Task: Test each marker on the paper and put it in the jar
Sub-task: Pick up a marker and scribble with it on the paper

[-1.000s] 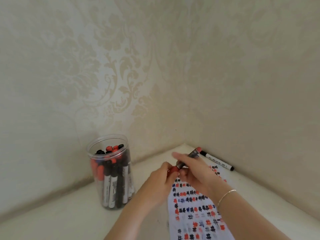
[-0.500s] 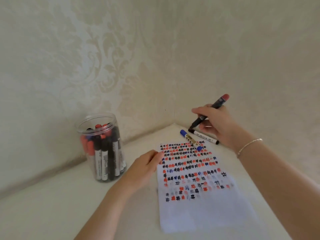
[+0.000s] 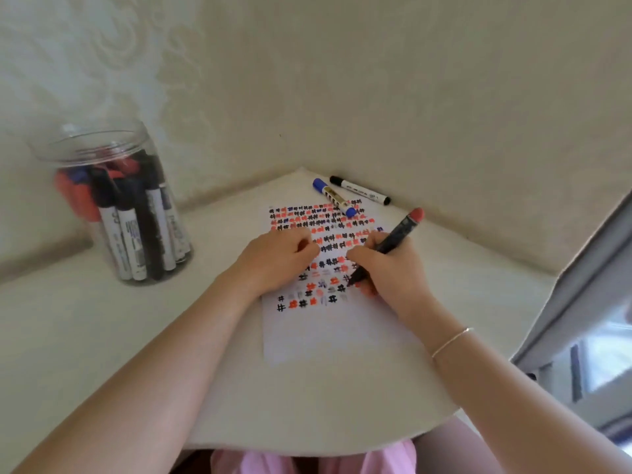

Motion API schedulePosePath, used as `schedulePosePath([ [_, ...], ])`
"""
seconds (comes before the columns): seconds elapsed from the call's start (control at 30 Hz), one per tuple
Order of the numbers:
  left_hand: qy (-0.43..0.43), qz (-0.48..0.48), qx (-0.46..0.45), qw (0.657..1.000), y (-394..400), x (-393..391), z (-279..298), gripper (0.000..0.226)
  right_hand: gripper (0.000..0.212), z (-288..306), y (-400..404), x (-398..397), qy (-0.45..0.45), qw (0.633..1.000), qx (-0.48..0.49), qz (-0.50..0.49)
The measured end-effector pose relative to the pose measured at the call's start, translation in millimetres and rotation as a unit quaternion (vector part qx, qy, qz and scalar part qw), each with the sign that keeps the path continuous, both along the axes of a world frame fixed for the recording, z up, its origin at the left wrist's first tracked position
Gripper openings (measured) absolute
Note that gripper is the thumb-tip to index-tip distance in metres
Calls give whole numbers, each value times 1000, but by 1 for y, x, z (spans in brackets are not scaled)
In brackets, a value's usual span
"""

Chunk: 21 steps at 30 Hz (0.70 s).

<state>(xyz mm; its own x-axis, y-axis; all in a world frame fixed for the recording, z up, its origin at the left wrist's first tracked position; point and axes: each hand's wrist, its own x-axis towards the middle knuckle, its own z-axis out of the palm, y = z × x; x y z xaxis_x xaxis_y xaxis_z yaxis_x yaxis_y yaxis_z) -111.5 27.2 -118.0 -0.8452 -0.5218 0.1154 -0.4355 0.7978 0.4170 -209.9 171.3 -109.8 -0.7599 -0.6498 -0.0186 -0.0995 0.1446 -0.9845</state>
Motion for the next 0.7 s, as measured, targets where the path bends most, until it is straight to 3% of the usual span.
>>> schedulePosePath([
  [0.33, 22, 10, -20, 1000, -5, -2, -7, 35, 17, -18, -7, -5, 111, 990, 41, -77],
  [0.7, 27, 11, -28, 999, -7, -2, -9, 31, 18, -16, 3, -16, 97, 989, 38, -105],
])
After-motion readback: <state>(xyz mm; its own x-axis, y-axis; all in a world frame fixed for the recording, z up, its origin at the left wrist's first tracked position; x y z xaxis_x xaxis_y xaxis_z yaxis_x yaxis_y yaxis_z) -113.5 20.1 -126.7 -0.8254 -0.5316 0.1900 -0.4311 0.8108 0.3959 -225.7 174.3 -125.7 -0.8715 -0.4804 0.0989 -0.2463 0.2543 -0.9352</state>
